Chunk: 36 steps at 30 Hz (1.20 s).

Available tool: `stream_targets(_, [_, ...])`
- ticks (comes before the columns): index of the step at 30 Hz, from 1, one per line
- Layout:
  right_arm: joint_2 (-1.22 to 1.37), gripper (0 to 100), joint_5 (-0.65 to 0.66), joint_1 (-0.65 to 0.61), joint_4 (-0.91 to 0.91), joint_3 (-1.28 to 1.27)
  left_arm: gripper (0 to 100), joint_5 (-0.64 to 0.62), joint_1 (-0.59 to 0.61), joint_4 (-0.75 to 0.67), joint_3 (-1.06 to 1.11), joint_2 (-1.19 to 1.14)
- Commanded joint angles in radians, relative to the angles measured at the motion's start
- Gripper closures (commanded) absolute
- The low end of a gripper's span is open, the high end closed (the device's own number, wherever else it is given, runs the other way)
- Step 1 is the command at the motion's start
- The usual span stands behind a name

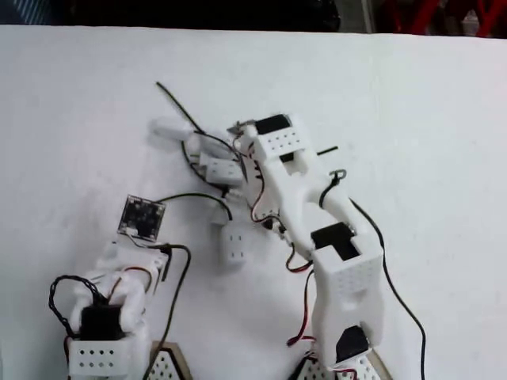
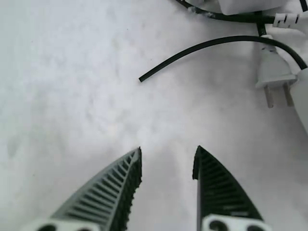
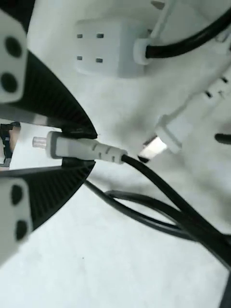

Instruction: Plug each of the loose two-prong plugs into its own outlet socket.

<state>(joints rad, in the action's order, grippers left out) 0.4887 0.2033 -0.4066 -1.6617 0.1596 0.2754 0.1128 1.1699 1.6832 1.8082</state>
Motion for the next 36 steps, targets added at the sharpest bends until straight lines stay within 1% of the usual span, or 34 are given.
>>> stream_targets(1, [-0.010, 98.1, 0.060, 0.015, -0.031, -0.002, 81, 0.009, 0.007, -0.021, -0.017, 0.010])
stream_targets(3, [-0.008, 98.1, 0.089, 0.007, -0.028, -0.037, 81, 0.009, 0.007, -0.021, -0.017, 0.010])
stream_targets(6, [-0.008, 98.0, 0.098, 0.007, -0.012, -0.072, 81, 0.009, 0.007, -0.021, -0.017, 0.010])
stream_targets(11, [-0.008, 93.4, 0.100, 0.007, -0.013, -0.089, 81, 0.009, 0.007, -0.020, -0.017, 0.010])
stream_targets(15, [-0.008, 93.9, 0.100, 0.007, -0.013, -0.089, 81, 0.009, 0.007, -0.018, -0.017, 0.010])
stream_targets(19, [-0.008, 96.7, 0.104, 0.007, -0.012, -0.091, 81, 0.009, 0.007, -0.018, -0.017, 0.010])
stream_targets(22, [-0.010, 98.1, 0.153, 0.007, -0.015, -0.091, 81, 0.009, 0.007, -0.017, -0.017, 0.010])
stream_targets(25, [-0.024, 98.0, 0.170, 0.008, -0.048, -0.084, 81, 0.009, 0.007, -0.017, -0.017, 0.010])
stream_targets(30, [-0.163, 98.1, 0.172, 0.005, -0.056, -0.127, 81, 0.009, 0.007, -0.017, -0.017, 0.010])
stream_targets(36, [-0.481, 98.1, 0.172, 0.007, -0.056, -0.239, 81, 0.009, 0.007, -0.017, -0.017, 0.010])
